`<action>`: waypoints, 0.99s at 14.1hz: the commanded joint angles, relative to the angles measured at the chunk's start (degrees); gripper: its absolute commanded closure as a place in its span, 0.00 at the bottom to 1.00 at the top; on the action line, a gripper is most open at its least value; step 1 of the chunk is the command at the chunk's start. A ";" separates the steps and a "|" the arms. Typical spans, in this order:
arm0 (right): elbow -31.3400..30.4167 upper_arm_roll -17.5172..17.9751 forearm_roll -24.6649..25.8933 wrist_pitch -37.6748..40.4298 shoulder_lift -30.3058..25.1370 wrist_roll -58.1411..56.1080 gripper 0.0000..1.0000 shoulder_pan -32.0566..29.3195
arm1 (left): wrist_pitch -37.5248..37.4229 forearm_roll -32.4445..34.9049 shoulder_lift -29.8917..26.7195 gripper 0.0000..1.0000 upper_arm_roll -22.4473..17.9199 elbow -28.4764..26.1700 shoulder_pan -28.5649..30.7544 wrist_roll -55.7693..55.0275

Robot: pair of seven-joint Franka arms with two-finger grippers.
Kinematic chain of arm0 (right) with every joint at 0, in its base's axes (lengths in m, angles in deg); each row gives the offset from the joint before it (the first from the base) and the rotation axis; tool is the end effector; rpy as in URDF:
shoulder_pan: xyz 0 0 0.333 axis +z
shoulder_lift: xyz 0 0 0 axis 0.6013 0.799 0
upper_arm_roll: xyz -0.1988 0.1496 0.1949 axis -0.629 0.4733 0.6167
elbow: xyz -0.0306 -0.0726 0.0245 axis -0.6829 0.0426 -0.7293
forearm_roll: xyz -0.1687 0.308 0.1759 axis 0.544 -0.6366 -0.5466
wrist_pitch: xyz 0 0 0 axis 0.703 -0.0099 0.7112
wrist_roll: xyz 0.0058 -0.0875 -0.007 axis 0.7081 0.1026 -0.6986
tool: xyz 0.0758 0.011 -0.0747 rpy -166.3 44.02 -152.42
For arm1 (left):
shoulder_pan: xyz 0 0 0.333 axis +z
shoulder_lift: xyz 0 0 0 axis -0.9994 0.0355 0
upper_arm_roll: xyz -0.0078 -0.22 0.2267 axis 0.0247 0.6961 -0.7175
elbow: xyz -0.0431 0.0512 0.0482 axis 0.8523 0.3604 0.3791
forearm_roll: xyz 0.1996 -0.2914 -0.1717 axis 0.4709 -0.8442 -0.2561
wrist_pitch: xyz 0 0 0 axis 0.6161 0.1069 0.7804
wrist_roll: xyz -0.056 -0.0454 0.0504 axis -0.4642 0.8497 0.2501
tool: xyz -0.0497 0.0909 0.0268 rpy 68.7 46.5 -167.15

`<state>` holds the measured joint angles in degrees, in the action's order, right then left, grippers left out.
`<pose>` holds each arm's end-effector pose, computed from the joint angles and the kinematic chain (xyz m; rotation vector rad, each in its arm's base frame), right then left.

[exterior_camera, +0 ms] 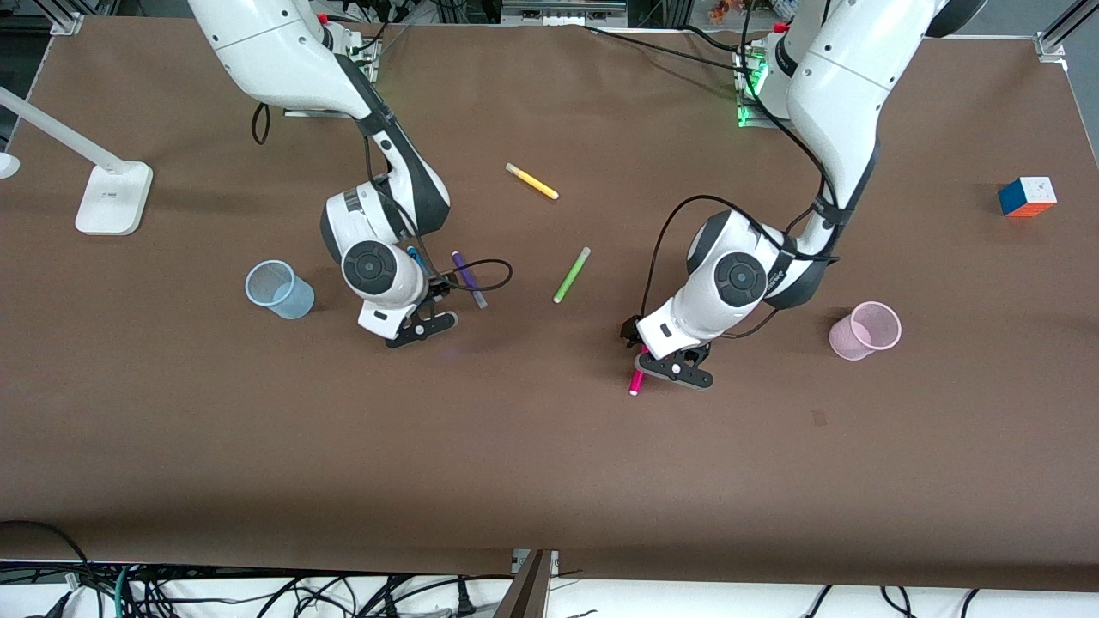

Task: Place pink and blue markers in matching cups
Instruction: 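Grasp blue with the right gripper while the left gripper grasps pink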

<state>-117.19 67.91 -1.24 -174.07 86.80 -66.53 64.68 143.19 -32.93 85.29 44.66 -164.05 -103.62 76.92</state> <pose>0.5467 0.2897 0.1768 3.0548 0.5883 -0.3374 0.6149 -0.3009 0.1932 2.9421 -0.3771 0.0534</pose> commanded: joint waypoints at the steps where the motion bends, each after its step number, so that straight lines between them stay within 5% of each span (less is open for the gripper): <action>1: -2.04 -0.38 -0.64 -1.62 -1.03 -0.45 0.29 1.28 | 0.33 1.82 1.57 0.00 -0.70 0.90 -1.22 -0.45; 3: -2.04 -0.38 -0.55 -1.97 -0.68 -0.63 0.62 1.81 | 0.33 6.11 1.58 0.01 -0.70 0.90 -1.48 -0.45; 4: -2.04 -0.38 -0.55 -2.23 -0.24 -0.63 0.71 1.98 | 0.24 8.57 1.67 0.11 -0.70 0.90 -1.48 -0.37; 6: -1.95 -0.38 -0.55 -2.58 -0.06 -0.63 0.96 1.98 | 0.24 10.18 1.67 0.52 -0.61 0.90 -1.57 -0.45; 7: -1.78 -0.38 -0.55 -2.59 -0.15 -0.89 1.00 1.98 | 0.24 10.18 1.67 0.63 -0.61 0.90 -1.66 -0.37; 9: -1.25 -0.90 -0.64 -1.88 -3.20 -4.82 1.00 1.46 | 0.16 10.26 2.54 0.61 -0.53 0.82 -1.83 -0.54; 12: 0.41 -5.55 -1.08 3.80 -9.27 -20.69 1.00 0.58 | 0.16 10.27 2.37 0.96 -0.61 0.99 -2.10 -0.10; 14: 2.26 -7.23 -1.17 10.48 -12.36 -30.29 1.00 -0.38 | -0.19 11.22 1.67 1.00 -0.70 0.99 -2.01 0.43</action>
<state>-115.10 61.97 -1.27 -169.39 79.10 -87.53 65.32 143.31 -23.84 87.01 44.54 -163.88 -104.90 77.19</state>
